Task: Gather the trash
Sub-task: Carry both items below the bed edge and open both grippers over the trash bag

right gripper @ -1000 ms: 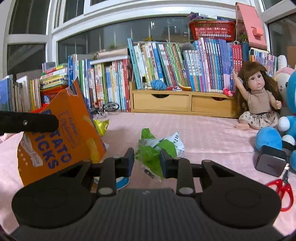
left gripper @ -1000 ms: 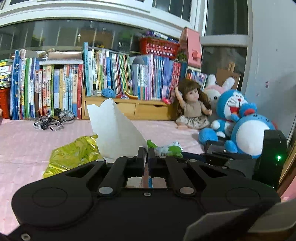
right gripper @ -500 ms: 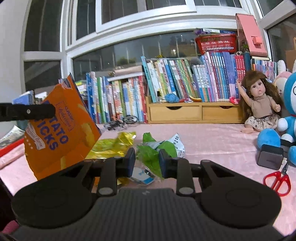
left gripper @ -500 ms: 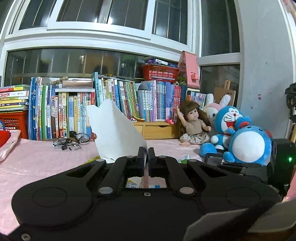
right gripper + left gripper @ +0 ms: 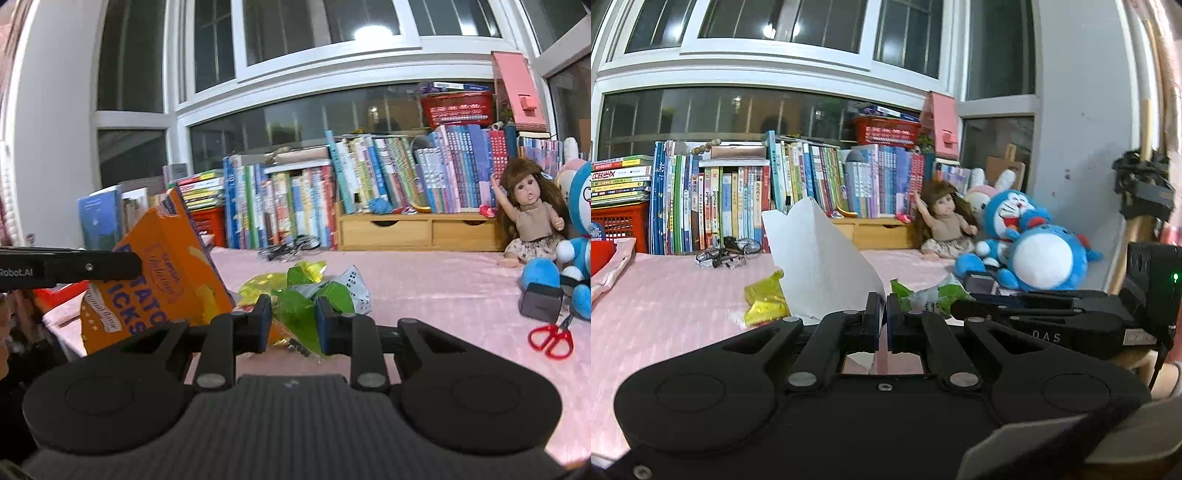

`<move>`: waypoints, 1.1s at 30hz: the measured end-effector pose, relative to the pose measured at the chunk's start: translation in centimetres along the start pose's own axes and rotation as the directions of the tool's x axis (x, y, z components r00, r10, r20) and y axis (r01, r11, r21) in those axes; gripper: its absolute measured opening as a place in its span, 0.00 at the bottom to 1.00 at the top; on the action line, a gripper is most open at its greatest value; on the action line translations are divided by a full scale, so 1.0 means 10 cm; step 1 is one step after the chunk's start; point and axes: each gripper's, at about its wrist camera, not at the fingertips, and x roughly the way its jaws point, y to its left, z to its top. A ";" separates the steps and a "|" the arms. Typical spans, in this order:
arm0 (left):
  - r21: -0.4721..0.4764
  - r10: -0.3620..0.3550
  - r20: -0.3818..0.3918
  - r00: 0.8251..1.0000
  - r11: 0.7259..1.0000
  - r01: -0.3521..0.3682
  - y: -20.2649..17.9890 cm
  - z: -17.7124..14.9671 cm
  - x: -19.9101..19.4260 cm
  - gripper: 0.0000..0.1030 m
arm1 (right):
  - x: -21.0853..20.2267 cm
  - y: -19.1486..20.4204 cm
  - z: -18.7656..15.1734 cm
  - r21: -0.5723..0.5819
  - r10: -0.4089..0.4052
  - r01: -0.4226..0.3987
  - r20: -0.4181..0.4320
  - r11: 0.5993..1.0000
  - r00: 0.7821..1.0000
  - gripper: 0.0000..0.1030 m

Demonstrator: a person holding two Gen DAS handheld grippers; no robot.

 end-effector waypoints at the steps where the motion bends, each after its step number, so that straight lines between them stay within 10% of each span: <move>1: 0.001 -0.002 -0.004 1.000 1.000 0.002 -0.02 -0.03 -0.06 0.03 | -0.05 0.04 -0.02 -0.003 0.007 -0.008 -0.009 1.000 1.000 0.29; 12: -0.044 -0.046 -0.120 0.992 0.998 0.041 -0.17 -0.50 -0.68 0.03 | -0.50 0.41 -0.45 0.038 0.079 -0.074 -0.154 0.997 0.985 0.29; 23: -0.084 -0.049 -0.330 0.943 0.996 0.023 -0.23 -1.05 -0.52 0.03 | -0.34 0.55 -1.07 0.121 0.111 -0.066 -0.418 0.990 0.902 0.29; 28: -0.120 -0.055 -0.447 0.893 0.993 0.001 -0.13 -1.35 -0.18 0.03 | -0.07 0.48 -1.31 0.146 0.097 -0.023 -0.524 0.989 0.846 0.29; 33: -0.135 -0.021 -0.628 0.778 0.987 -0.082 0.00 -1.68 0.30 0.03 | 0.20 0.42 -1.56 0.159 0.094 0.003 -0.602 0.987 0.793 0.29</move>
